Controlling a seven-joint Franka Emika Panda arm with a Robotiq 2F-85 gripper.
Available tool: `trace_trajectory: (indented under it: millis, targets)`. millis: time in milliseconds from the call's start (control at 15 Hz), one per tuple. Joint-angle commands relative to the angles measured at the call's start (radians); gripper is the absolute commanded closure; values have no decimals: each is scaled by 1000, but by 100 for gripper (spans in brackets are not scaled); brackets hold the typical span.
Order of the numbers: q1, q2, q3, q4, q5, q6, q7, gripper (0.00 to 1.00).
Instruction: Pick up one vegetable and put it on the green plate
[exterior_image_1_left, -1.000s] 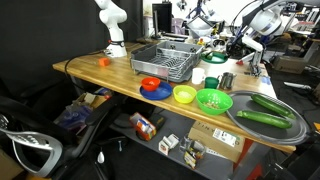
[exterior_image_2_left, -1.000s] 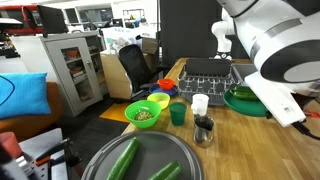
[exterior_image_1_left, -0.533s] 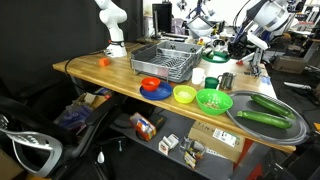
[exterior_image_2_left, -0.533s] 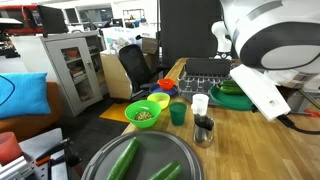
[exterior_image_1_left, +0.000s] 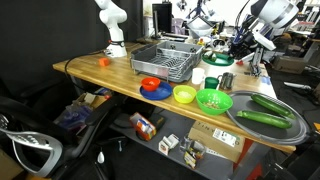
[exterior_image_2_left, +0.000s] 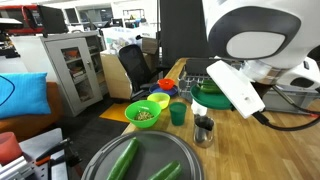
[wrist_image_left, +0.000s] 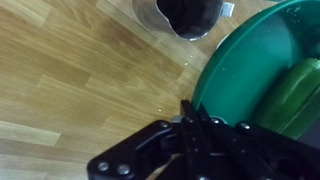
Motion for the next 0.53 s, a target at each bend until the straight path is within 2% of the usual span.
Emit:
trace_trajectory:
  millis: [0, 467]
  targets:
    - [37, -77, -50, -86, 29, 1, -39, 99]
    - [103, -151, -112, -195, 24, 9, -59, 99]
